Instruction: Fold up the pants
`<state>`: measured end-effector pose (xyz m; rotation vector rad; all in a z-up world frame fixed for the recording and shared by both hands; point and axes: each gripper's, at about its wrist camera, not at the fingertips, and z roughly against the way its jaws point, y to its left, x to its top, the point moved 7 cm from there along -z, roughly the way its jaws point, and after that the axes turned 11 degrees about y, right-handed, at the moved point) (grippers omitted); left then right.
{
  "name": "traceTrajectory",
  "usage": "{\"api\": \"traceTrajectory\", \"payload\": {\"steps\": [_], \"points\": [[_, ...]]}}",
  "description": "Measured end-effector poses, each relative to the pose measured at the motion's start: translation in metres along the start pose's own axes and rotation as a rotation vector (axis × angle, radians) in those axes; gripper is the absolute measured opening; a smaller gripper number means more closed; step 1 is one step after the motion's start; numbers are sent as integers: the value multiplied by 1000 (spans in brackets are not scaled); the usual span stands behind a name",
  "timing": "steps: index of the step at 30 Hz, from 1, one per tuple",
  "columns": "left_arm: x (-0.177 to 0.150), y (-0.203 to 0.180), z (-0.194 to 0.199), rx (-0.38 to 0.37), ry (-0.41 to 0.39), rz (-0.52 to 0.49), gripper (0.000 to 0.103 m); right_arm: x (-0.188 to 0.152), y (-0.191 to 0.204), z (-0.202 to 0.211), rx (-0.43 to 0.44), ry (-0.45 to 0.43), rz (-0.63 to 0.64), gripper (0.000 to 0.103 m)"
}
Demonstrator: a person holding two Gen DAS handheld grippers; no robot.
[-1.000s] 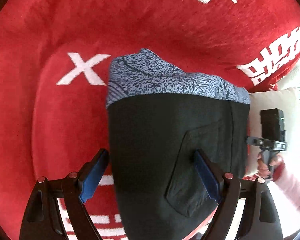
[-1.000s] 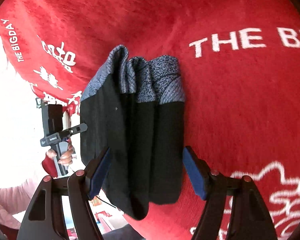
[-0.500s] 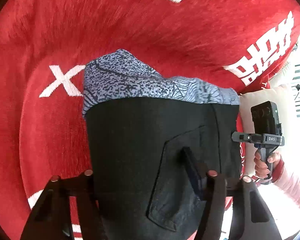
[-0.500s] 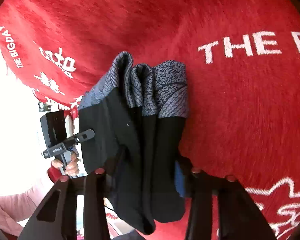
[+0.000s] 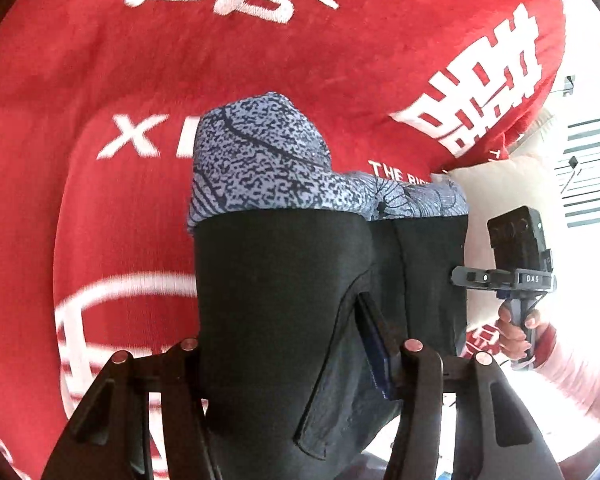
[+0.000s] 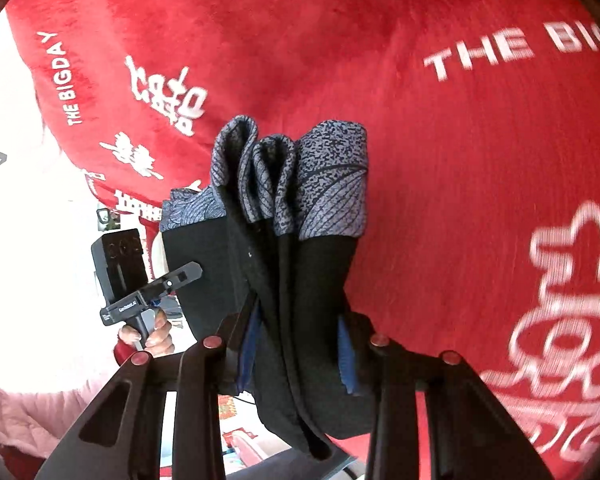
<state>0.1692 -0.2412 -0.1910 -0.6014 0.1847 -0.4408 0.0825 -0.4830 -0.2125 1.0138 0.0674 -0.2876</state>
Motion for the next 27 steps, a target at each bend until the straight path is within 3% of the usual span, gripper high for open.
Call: {"api": "traceTrajectory", "payload": {"steps": [3,8,10,13,16,19,22,25,27], "points": [[-27,-1,-1,24,16,1,56,-23,2,-6,15,2,-20,37],[-57,19,-34,128,46,11,56,-54,-18,-29,-60,41,-28,37],[-61,29,-38,146,8,31,68,-58,-27,-39,-126,46,-7,40],[-59,39,-36,221,-27,75,88,-57,-34,-40,-188,9,7,48],[-63,39,-31,284,-29,95,88,-56,-30,-41,-308,-5,39,56],[-69,32,-20,407,-37,108,88,-60,-27,-33,-409,-13,14,62],[-78,19,-5,458,-52,142,88,-69,-23,-20,-498,-11,-27,67],[-88,-2,11,499,-82,172,89,-82,-9,-8,-525,-3,-24,85],[-97,-16,20,521,-91,190,103,-92,0,-1,-544,4,-16,88]]}}
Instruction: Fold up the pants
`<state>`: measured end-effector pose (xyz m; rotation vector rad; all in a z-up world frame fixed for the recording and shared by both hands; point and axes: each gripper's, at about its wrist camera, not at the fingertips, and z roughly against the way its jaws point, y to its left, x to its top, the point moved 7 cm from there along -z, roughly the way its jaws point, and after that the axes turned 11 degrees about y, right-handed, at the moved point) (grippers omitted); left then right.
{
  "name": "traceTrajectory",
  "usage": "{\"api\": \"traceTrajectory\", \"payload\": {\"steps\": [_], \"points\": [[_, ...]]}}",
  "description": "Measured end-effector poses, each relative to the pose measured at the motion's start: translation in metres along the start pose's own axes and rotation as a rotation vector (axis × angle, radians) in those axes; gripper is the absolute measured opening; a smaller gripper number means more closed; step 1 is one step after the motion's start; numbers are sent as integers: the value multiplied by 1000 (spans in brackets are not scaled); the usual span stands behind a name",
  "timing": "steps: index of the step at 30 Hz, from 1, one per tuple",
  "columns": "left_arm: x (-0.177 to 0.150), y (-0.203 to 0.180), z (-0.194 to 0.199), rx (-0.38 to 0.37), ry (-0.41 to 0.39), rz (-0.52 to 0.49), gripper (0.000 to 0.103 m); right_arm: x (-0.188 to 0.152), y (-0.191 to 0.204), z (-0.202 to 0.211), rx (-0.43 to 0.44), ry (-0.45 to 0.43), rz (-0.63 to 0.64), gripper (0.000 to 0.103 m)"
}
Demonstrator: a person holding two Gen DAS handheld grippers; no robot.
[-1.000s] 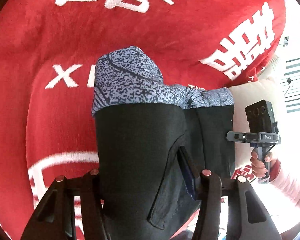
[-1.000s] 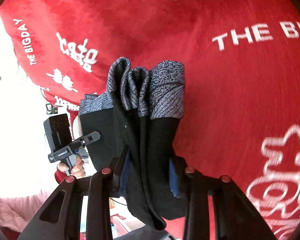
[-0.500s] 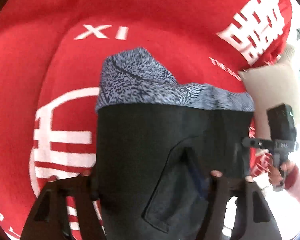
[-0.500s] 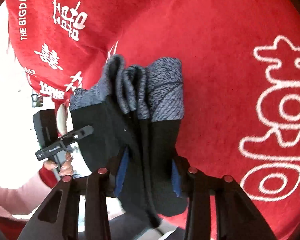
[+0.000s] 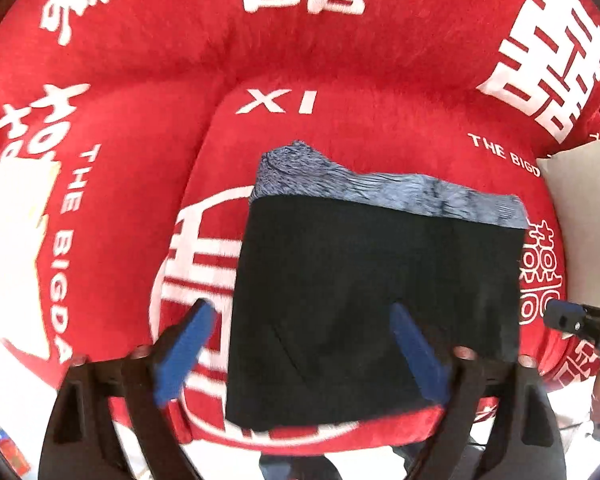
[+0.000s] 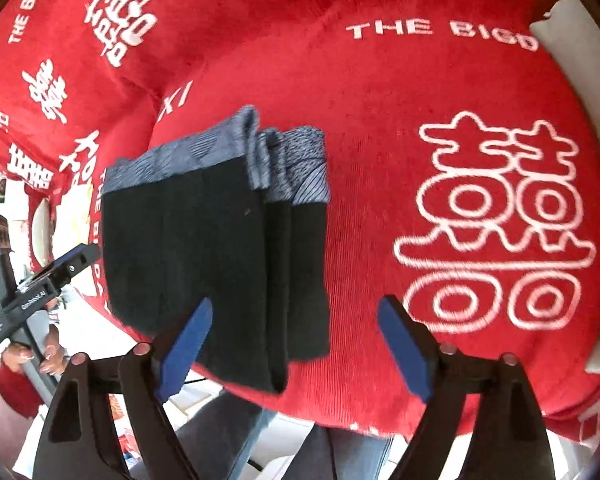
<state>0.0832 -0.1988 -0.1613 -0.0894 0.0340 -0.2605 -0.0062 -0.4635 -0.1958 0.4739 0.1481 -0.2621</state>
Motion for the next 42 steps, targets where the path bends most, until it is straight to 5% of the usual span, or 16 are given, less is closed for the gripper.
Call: {"api": "traceTrajectory", "payload": {"steps": [6,9,15,30,42], "points": [[-27,-20,25,2,27,17,103,-29,32,22,-42,3,40,94],[-39,-27,37,57,25,-25,103,-35,58,31,-95,-43,57,103],[-55,-22,59,150,-8,-104,103,-50,86,49,-217,-141,12,103],[-78,-9,81,158,14,-165,103,-84,128,58,-375,-156,-49,103],[-81,-19,88,171,4,-208,103,-89,139,61,-405,-156,-20,103]]}}
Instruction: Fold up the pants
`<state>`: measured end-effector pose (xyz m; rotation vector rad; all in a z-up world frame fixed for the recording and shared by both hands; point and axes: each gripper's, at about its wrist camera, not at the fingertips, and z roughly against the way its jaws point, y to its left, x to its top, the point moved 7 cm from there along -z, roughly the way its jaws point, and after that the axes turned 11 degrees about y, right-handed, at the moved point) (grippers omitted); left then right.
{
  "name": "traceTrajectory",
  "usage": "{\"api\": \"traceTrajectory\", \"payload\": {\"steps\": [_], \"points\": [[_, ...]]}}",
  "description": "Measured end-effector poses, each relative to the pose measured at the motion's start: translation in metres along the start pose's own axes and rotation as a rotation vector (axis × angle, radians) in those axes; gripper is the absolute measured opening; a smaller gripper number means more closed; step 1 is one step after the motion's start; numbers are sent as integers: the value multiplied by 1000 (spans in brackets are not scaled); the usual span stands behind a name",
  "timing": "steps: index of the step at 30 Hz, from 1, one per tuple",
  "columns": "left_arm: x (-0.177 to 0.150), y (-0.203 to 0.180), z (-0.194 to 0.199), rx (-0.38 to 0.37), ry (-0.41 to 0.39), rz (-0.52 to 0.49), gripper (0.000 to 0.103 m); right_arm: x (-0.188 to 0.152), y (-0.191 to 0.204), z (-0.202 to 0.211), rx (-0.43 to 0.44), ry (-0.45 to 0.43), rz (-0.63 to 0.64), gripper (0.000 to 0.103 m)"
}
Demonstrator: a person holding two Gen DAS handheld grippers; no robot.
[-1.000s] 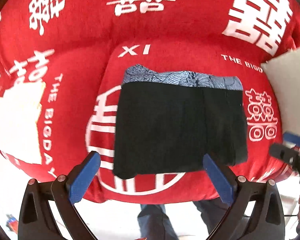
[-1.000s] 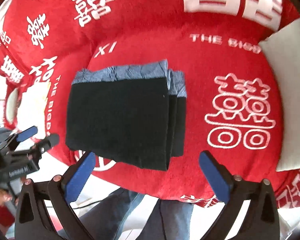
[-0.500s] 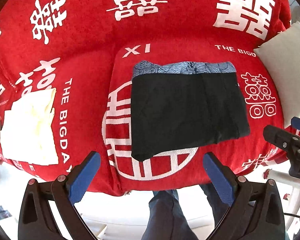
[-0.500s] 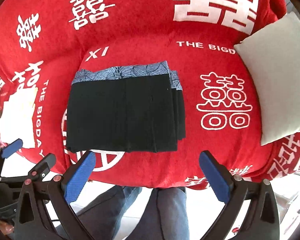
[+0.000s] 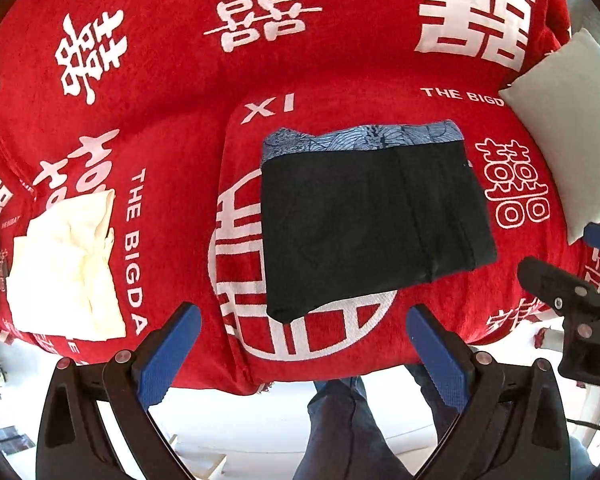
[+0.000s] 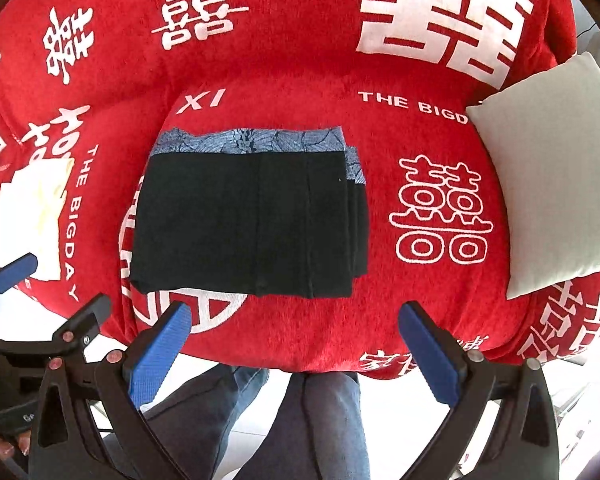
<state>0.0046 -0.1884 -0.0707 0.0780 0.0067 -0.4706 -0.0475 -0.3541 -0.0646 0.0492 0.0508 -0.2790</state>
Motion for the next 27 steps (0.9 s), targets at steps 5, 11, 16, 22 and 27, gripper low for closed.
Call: {"api": "traceTrajectory", "payload": {"steps": [5,11,16,22,27], "points": [[0,-1,3,5,-4,-2,103,0,-3,2,3,0,-9,103],[-1,-3,5,9,-7,-3,103,0,-4,2,3,0,-9,103],[-2,-5,7,13,-10,-9,103,-1,-4,3,3,-2,-9,103],[-4,-6,7,11,-6,-12,103,-1,-4,5,4,-3,-13,103],[-4,-7,6,7,-4,-12,103,-1,-3,4,4,-2,-12,103]]}}
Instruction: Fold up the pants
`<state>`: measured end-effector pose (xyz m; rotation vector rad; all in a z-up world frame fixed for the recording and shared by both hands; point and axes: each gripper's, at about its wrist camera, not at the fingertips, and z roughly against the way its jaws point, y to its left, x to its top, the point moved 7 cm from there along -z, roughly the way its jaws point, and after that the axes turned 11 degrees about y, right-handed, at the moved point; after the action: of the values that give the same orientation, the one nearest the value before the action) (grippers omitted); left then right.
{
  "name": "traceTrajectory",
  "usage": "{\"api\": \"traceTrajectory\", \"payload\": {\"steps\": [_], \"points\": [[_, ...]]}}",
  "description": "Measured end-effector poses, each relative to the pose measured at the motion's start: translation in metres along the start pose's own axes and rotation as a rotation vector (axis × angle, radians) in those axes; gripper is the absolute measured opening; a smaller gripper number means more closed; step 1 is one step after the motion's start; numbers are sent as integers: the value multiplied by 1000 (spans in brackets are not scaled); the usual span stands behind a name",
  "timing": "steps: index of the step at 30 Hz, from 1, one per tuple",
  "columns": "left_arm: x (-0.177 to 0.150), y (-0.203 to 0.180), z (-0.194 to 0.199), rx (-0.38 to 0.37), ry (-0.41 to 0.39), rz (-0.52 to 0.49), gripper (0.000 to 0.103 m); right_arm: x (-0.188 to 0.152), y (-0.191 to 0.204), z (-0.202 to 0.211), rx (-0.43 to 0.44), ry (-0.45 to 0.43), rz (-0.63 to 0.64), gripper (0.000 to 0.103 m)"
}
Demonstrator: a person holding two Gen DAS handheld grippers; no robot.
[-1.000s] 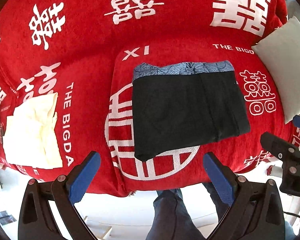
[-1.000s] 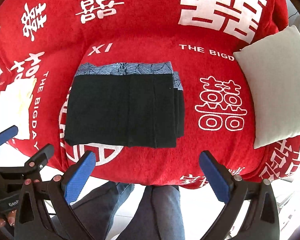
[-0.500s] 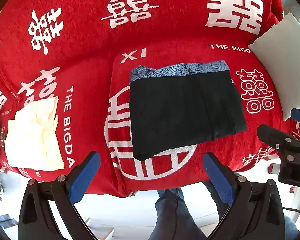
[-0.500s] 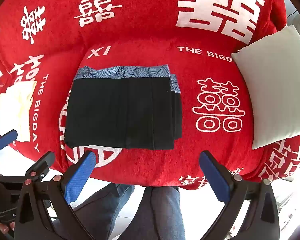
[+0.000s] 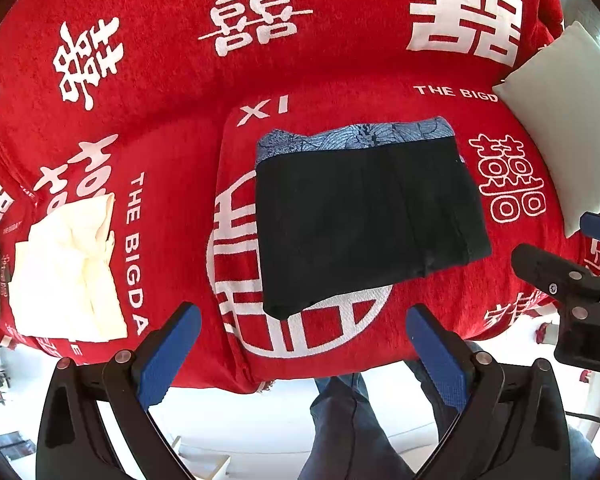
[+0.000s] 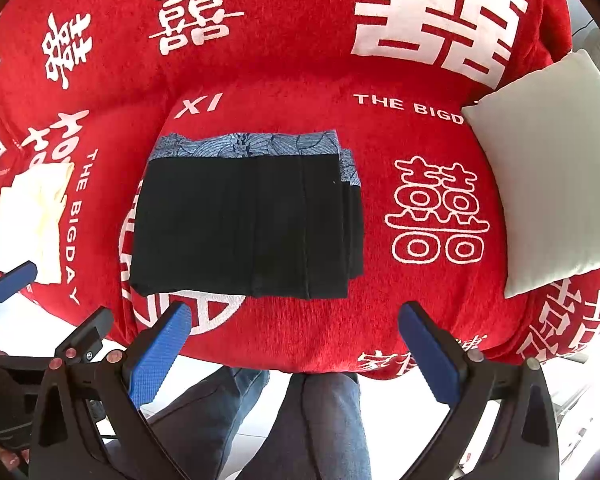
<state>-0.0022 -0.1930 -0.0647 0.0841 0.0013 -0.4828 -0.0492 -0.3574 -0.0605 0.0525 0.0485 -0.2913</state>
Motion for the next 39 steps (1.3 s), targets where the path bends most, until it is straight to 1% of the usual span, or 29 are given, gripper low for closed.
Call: {"api": "traceTrajectory", "payload": {"steps": [39], "points": [[-3,-6,-3,-16,13,-23,103,-2,2,-3,2,7,6,103]]}}
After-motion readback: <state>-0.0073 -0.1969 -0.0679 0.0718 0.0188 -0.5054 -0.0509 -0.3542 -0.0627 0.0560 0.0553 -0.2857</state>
